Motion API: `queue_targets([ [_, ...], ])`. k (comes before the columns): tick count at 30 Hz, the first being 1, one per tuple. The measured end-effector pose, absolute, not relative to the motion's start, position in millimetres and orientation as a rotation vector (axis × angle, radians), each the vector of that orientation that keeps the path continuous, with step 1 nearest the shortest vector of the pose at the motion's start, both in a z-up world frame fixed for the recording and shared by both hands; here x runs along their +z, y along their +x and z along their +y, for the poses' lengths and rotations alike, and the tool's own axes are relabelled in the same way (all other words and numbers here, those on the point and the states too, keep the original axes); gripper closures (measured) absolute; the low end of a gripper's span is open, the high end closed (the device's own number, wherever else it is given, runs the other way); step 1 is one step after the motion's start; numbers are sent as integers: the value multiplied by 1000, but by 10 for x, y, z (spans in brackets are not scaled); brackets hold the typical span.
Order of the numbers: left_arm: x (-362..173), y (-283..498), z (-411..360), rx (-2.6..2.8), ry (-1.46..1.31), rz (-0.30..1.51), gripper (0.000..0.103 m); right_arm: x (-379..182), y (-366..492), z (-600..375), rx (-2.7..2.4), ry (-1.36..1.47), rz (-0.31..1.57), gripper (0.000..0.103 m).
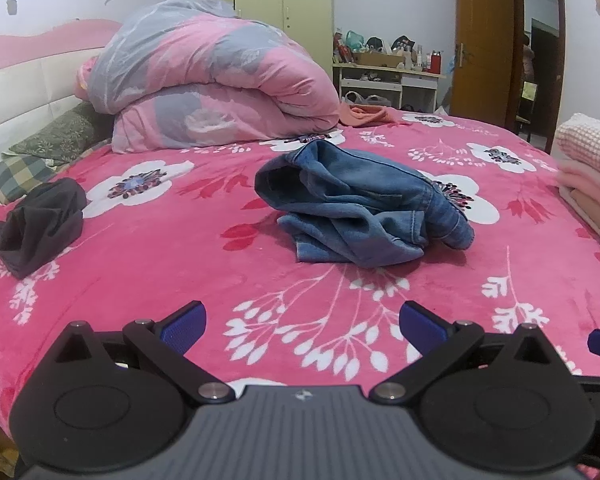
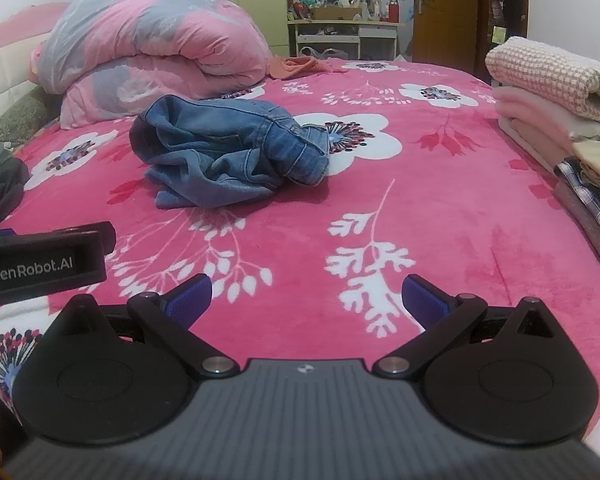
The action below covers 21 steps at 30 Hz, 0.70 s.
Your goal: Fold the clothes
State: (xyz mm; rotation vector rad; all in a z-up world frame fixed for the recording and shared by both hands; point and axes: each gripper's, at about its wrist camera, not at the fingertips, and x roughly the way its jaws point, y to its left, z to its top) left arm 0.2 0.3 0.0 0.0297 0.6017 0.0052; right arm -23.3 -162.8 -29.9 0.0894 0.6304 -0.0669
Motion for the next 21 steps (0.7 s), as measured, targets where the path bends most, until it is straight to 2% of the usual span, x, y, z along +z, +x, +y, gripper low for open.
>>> queue_targets([
  [21, -38, 105, 127, 55, 36, 618, 0, -268, -209, -1585, -84, 69, 618, 1],
])
